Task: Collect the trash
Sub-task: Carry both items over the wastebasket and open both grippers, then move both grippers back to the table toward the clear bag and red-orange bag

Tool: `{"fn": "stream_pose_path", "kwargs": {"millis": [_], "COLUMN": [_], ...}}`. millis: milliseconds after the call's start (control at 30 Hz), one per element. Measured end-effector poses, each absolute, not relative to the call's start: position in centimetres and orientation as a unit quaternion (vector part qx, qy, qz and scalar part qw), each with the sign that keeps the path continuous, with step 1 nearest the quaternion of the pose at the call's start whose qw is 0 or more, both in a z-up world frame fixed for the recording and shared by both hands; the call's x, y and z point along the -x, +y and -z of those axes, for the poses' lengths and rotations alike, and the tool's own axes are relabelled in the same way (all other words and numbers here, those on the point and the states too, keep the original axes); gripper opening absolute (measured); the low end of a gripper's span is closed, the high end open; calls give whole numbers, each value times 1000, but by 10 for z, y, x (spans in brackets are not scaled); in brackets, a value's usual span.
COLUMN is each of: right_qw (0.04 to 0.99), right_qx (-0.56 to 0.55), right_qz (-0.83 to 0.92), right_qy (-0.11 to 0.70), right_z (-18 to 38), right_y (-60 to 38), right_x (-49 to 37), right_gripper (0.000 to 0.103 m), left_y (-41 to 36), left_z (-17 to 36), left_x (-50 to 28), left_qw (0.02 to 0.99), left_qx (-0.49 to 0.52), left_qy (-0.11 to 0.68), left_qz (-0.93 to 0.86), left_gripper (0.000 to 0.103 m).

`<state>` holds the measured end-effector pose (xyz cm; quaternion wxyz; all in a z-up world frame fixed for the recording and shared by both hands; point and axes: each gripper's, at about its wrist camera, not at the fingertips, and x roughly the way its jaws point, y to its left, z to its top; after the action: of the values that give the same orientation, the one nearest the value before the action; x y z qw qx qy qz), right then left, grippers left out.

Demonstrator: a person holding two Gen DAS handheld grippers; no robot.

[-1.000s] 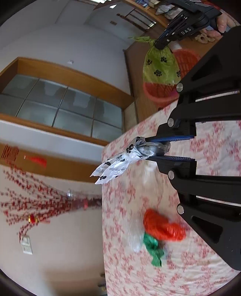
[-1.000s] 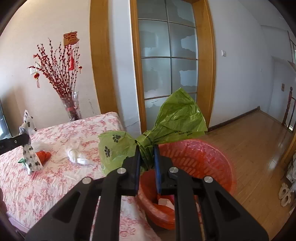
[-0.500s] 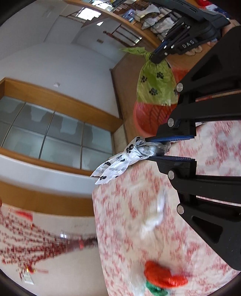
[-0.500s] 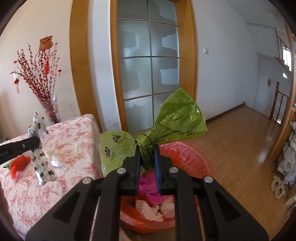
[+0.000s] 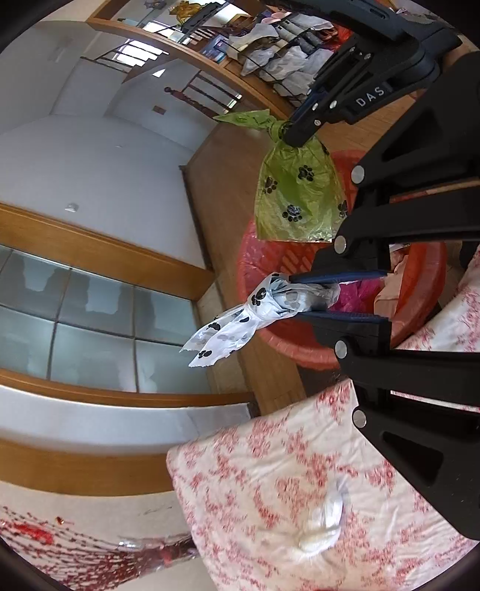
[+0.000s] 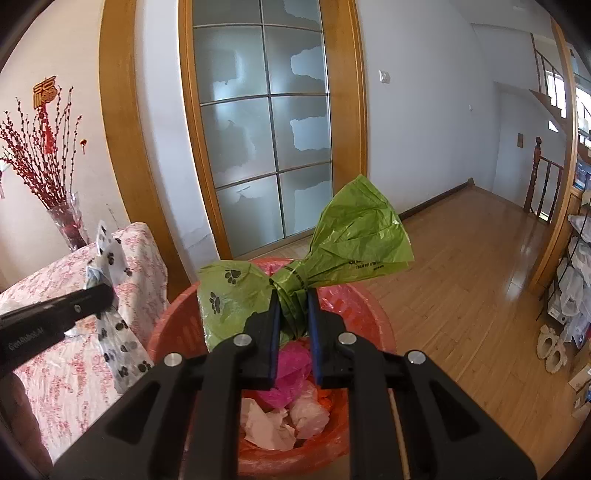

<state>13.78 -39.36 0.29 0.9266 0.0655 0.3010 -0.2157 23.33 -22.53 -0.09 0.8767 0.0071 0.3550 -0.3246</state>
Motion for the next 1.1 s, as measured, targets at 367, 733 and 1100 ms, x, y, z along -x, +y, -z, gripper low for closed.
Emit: {"fn": "stream_pose_path", "kwargs": {"millis": [367,733,1100], "right_qw": [921,916,922], "right_qx": [-87,-85,-72], "right_qz": [208,220,206], "right_qy": [319,325,320], "right_z": [14,20,13], "right_y": [-408,-410,-385], "right_x": [-146,-141,-138], "right_gripper": [30,48,86], "left_y": [-240,-212,-147], "left_z": [24,30,33], "left_x": [-245,-246,-236], "left_qw": [865,884,908], "left_qx": [-11,-22,-37], "left_qy": [388,384,368], "left_qz": [319,267,197], "left_gripper": [31,59,86]}}
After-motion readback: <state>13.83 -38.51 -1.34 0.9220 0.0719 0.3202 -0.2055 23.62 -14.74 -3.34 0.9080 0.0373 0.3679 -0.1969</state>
